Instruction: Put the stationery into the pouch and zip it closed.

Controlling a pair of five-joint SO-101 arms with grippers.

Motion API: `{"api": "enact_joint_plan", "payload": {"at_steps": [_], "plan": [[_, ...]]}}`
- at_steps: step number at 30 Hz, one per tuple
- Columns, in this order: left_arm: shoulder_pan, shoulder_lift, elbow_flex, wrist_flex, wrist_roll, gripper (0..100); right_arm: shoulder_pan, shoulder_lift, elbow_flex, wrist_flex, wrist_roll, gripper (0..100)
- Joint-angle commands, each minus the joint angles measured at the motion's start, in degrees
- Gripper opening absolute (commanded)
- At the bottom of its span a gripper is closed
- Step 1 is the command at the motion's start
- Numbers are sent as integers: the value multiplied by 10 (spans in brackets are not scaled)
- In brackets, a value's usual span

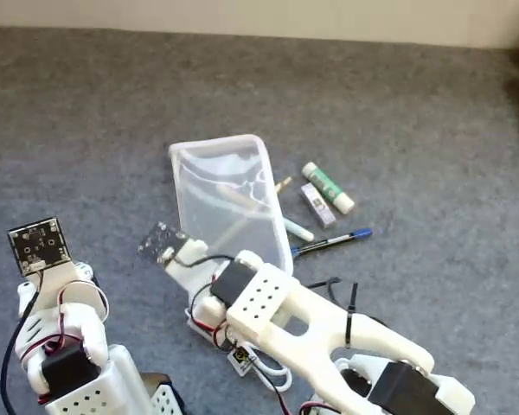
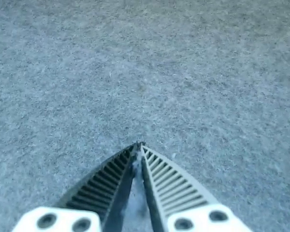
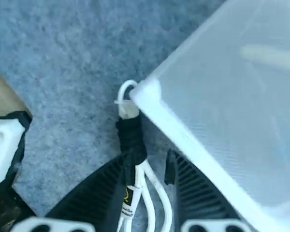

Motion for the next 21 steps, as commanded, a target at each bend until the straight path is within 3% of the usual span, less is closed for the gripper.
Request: {"api": "enact_joint_plan", "payload": {"at_steps": [1, 21], "plan": [[-7, 4, -25, -14, 6, 8, -24, -6, 8, -25, -7, 91], [-5, 4, -24, -14, 6, 8, -43, 1, 59, -97, -34, 91]]}}
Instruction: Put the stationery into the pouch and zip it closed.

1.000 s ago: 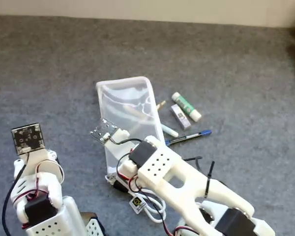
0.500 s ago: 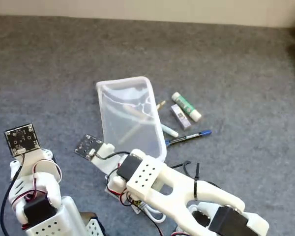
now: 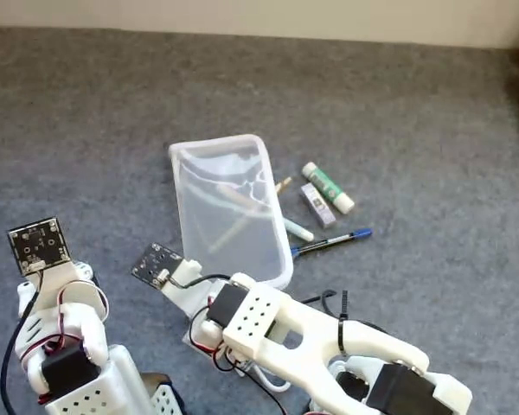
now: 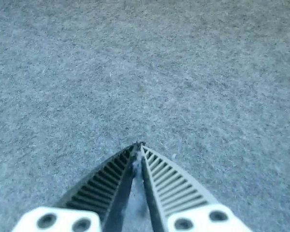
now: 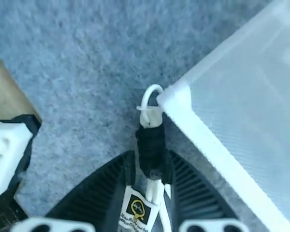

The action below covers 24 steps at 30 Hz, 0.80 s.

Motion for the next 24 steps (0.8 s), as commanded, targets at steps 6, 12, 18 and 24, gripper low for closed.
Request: {"api": "enact_joint_plan", "payload": {"at_steps": [6, 12, 18, 24], "plan": [[-4, 4, -24, -12, 6, 8, -2, 56, -9, -11, -5, 91], [-4, 4, -19, -13, 6, 8, -2, 121, -25, -9, -5, 88], [-4, 4, -18, -13, 5, 8, 19, 119, -28, -9, -5, 87], [-4, 4, -18, -13, 5, 8, 23, 135, -32, -7, 26, 11]]}}
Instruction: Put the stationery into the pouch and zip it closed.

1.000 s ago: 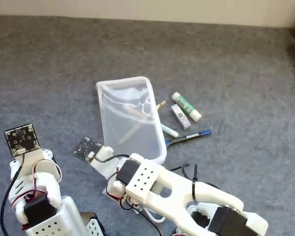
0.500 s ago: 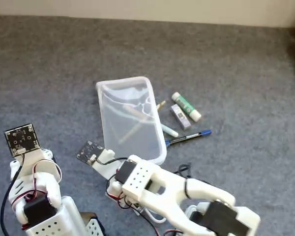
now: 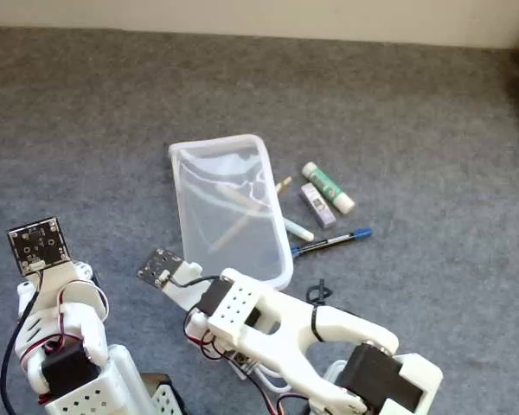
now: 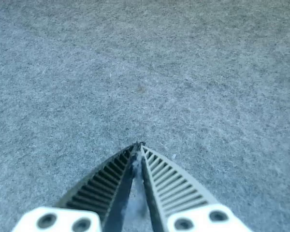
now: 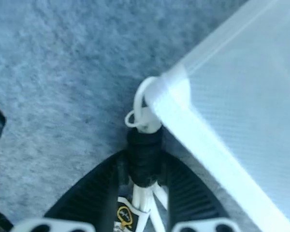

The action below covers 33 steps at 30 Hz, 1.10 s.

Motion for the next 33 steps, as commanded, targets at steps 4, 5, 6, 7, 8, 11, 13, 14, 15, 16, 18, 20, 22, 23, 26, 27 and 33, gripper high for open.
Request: {"api": "enact_joint_plan", "payload": {"at_steps": [4, 5, 6, 7, 8, 11, 13, 14, 15, 16, 18, 20, 22, 23, 26, 27, 33], "plan": [[-4, 3, -18, -11, 6, 8, 16, -7, -9, 16, 18, 5], [-4, 3, -19, -11, 6, 8, 22, -24, -9, 17, 18, 5], [-4, 3, -20, -11, 6, 8, 32, -44, -9, 17, 19, 5], [-4, 3, -20, -11, 6, 8, 44, -66, -5, 18, 19, 5], [-4, 3, -20, -11, 6, 8, 57, -92, -5, 18, 19, 5], [-3, 3, -21, -10, 6, 8, 87, -164, -1, 19, 20, 5], [11, 3, -21, -8, 6, 8, 102, -209, 18, 19, 20, 5], [23, 3, -21, -7, 6, 8, 108, -230, 27, 19, 20, 5], [35, 3, -22, -7, 5, 8, 111, -250, 35, 19, 20, 5], [44, 3, -22, -7, 5, 8, 111, -269, 43, 19, 20, 5], [58, 3, -22, -7, 5, 8, 111, -305, 56, 19, 19, 5], [72, 3, -22, -7, 4, 8, 111, -339, 70, 19, 17, 5], [87, 3, -22, -7, 4, 8, 112, -371, 80, 19, 17, 5], [95, 3, -23, -7, 4, 8, 112, -387, 87, 19, 17, 5], [121, 3, -51, 5, 4, 8, 118, -431, 104, 16, 16, 5], [131, 3, -66, 18, 4, 8, 129, -445, 109, 15, 15, 5], [234, 3, -129, 49, -2, 9, 180, -518, 120, 15, -8, 5]]}}
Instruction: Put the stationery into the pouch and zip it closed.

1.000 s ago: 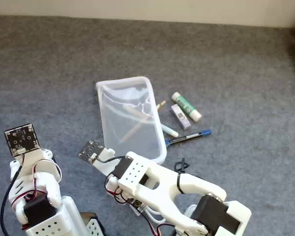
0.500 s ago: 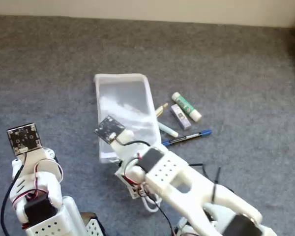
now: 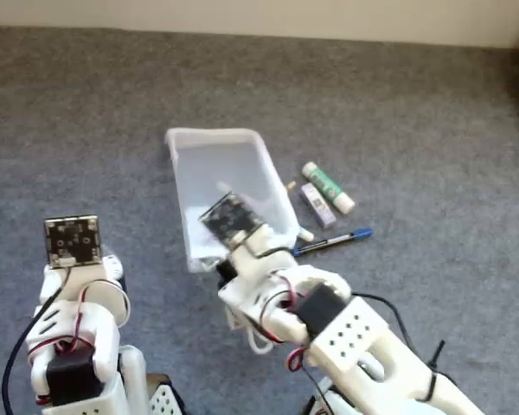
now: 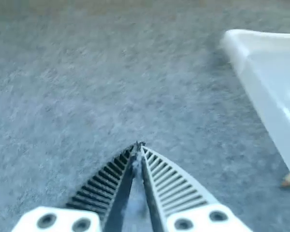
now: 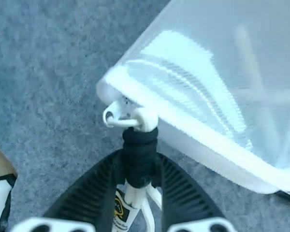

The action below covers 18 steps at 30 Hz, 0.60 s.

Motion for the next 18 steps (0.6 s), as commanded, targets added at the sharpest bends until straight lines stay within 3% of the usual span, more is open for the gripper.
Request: {"api": "enact_joint_plan", "payload": {"at_steps": [1, 7, 15, 18], "plan": [[94, 5, -58, 5, -11, 16, 26, -58, 9, 0, -9, 5], [194, 9, -77, 10, -22, 116, 27, -122, 36, -7, -30, 5], [232, 10, -79, 20, -22, 122, 27, -133, 74, -58, -37, 5], [240, 10, -87, 45, -21, 191, 27, -133, 72, -58, -37, 5]]}}
